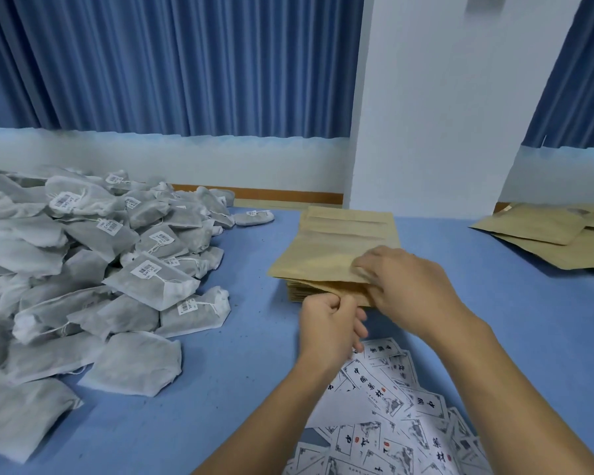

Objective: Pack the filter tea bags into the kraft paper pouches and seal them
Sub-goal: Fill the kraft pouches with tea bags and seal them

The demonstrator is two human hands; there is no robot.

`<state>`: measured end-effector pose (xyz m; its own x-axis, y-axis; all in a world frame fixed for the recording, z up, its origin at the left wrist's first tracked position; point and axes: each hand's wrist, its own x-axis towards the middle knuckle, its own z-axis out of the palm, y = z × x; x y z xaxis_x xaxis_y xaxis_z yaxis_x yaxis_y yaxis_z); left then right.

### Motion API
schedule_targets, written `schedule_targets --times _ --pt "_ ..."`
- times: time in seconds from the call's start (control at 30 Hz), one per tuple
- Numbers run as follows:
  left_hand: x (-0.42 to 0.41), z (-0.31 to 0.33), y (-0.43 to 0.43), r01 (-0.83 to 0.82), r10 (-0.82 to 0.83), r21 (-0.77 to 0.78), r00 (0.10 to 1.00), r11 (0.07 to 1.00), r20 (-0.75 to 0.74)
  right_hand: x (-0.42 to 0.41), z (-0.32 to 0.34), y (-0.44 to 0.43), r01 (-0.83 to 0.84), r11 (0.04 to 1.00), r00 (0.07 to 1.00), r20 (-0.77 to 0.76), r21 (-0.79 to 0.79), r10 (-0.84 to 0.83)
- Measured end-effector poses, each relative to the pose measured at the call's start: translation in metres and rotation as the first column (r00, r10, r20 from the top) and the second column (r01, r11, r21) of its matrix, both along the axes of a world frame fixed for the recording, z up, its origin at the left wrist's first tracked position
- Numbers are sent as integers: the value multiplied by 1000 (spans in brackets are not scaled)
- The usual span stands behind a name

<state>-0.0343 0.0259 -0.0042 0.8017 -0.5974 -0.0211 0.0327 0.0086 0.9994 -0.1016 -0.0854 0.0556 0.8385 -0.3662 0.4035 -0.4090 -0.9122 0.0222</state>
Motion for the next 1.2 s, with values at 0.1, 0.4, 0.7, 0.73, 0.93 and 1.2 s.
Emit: schedule_targets --times 0.1,0.4,0.7,0.73,0.93,1.2 --pt "0 -7 5 34 -30 52 997 998 -68 0 4 -6 174 981 960 210 82 -187" --pt "-9 -14 29 175 -175 23 985 984 3 4 10 18 252 965 939 225 69 -261" --pt "-6 -32 58 148 -646 630 125 763 753 9 2 23 249 967 968 46 -58 -247" --pt "-6 -33 57 107 -635 626 111 772 764 9 1 23 251 966 968 45 -60 -249" --pt "-5 -32 52 -162 -713 694 -144 701 686 10 -1 24 246 967 969 10 -64 -245" --pt "-5 -23 64 67 -703 701 142 710 697 9 -6 22 202 978 978 -41 -48 -204"
